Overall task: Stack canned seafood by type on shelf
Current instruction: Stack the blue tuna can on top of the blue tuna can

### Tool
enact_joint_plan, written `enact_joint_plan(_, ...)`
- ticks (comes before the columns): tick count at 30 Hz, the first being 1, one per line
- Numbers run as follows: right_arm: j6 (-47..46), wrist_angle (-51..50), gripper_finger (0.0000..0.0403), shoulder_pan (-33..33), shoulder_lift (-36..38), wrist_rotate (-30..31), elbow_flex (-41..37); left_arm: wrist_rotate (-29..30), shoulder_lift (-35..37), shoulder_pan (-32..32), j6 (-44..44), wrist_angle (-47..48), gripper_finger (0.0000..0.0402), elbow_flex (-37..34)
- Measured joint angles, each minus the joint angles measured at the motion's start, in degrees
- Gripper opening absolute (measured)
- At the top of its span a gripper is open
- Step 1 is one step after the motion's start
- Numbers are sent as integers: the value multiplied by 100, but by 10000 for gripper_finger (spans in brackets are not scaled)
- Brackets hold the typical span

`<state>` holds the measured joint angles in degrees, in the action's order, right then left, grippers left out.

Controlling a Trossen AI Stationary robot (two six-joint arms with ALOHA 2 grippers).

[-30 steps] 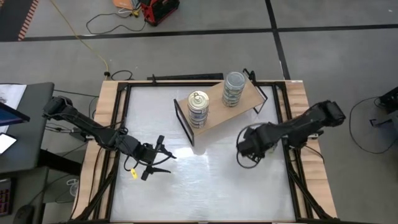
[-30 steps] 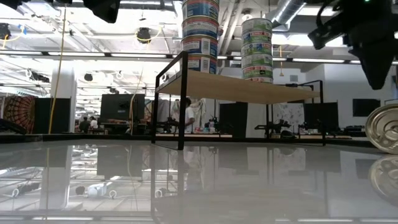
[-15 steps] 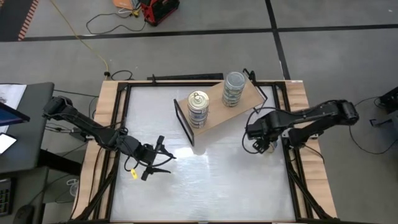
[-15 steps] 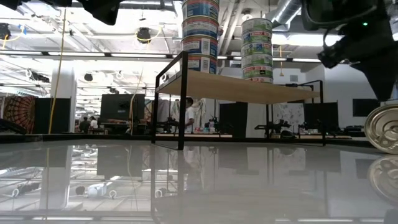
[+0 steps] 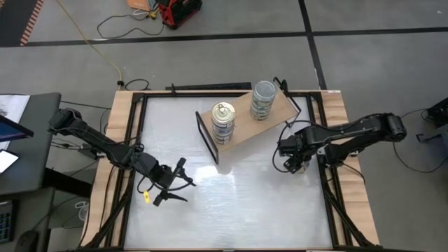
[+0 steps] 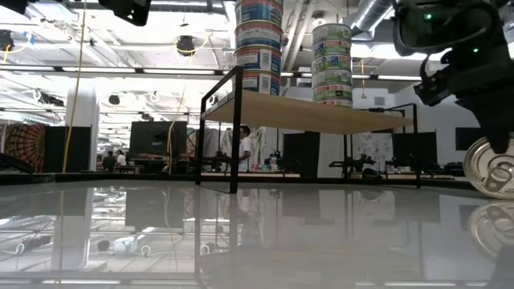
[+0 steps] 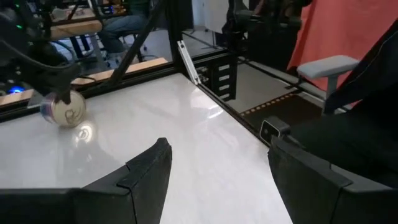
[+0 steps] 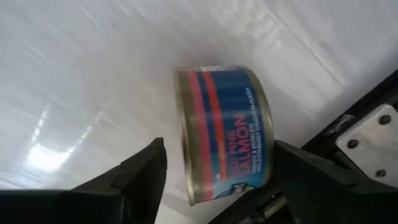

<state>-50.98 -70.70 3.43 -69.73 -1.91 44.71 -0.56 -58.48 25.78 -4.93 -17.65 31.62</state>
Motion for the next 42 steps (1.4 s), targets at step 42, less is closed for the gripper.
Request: enact_joint_plan(42,498,6082,214,1020,232,-385,122,4295,-2944,791,-7898,-2611,290,1084)
